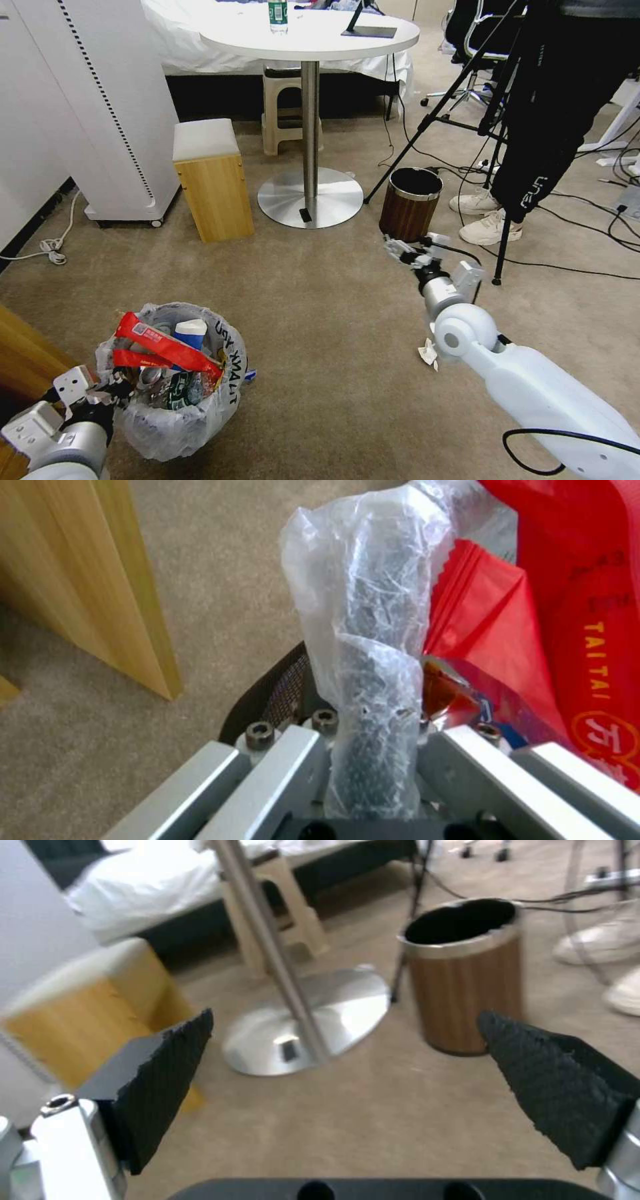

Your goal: Pick up the trash bin and place the garbage on the floor into it.

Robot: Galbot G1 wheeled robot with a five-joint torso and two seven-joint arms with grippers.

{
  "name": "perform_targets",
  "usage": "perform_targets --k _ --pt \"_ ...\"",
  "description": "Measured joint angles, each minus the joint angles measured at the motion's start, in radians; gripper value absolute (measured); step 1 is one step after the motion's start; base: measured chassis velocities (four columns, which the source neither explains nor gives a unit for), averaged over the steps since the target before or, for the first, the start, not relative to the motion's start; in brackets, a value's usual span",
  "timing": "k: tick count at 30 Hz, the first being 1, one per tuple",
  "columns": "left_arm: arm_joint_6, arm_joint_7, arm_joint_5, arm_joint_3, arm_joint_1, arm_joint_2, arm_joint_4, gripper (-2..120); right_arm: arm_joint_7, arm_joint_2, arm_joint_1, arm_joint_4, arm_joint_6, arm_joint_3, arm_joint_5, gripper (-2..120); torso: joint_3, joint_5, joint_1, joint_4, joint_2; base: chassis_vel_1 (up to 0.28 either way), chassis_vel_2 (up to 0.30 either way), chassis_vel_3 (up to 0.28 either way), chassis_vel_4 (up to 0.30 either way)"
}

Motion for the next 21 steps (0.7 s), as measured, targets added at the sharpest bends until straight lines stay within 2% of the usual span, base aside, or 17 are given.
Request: perform_targets --k 9,17,20,21 --pt "0.000 0.001 0.008 0.012 -0.007 -0.001 0.004 1 0.021 -0.019 -0.125 0.026 -0.016 0.105 -0.006 100 0.000 0.0000 0.000 0.0001 0.000 0.000 0.000 0.000 0.000" --pt "-0.003 0.008 0.018 0.010 -0.015 -0.001 -0.003 1 0.072 0.011 -0.273 0.005 -0.066 0.199 0.029 100 0.000 0.0000 0.000 0.0001 0.000 0.000 0.000 0.000 0.000" --pt "-0.005 0.010 0.016 0.008 -0.015 0.000 -0.006 1 0.066 0.008 -0.301 -0.014 -0.079 0.201 -0.006 100 0.000 0.0001 0.000 0.0000 0.000 0.000 0.000 0.000 0.000" --pt "-0.007 0.012 0.015 0.008 -0.014 0.001 -0.007 1 0.022 -0.003 -0.324 -0.036 -0.075 0.201 -0.054 100 0.000 0.0004 0.000 -0.0003 0.000 0.000 0.000 0.000 0.000"
